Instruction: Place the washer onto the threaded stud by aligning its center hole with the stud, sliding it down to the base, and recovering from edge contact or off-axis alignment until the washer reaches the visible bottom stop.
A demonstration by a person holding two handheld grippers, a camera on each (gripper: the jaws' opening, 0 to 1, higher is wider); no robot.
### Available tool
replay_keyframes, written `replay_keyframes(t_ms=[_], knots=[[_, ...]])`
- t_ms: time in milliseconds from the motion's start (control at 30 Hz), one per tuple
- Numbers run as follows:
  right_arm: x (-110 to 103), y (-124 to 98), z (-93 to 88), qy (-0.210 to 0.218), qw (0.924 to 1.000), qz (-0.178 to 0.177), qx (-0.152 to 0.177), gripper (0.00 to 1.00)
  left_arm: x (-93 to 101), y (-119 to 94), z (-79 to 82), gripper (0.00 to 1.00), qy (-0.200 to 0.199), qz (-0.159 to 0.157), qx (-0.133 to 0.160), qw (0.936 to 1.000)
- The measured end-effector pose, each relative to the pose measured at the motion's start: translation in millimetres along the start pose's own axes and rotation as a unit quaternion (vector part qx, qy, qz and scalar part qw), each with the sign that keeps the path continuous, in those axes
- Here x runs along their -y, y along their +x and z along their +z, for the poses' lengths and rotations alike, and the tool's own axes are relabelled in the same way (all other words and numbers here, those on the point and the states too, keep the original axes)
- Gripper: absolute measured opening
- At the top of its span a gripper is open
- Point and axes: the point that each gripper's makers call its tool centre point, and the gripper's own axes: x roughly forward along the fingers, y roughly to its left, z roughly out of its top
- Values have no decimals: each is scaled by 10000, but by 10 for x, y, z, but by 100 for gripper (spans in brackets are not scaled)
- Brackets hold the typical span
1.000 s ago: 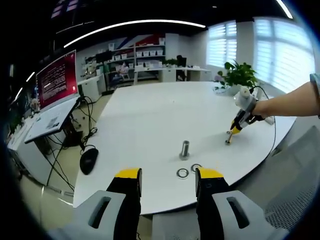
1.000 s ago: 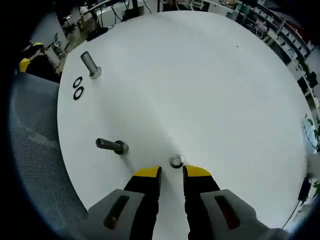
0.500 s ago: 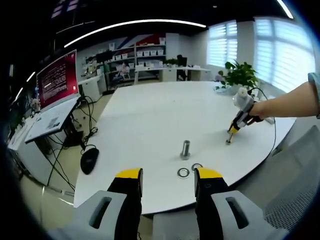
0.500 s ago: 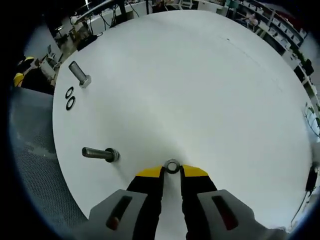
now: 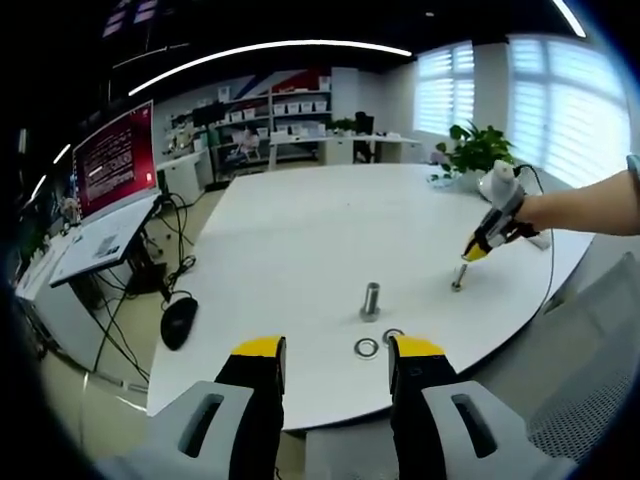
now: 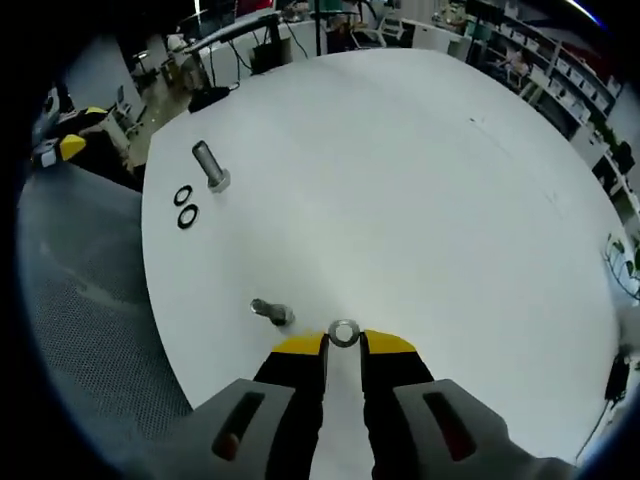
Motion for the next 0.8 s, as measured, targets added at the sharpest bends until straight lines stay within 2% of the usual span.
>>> replay_keyframes(t_ms=[200, 367, 533, 800], knots=[[-258, -161, 123, -257, 9993, 204, 169, 15, 3, -5, 12, 39, -10, -10, 34, 10000], [-443, -169, 183, -436, 9982, 359, 181, 15, 12, -12, 19, 39, -5, -25, 52, 10000], [-481, -68, 185, -625, 9975, 343, 24, 15, 12, -12, 23, 39, -5, -35, 61, 10000], [-479, 42, 179, -688, 9971, 302, -153, 15, 11, -14, 27, 39, -8, -44, 77, 10000]])
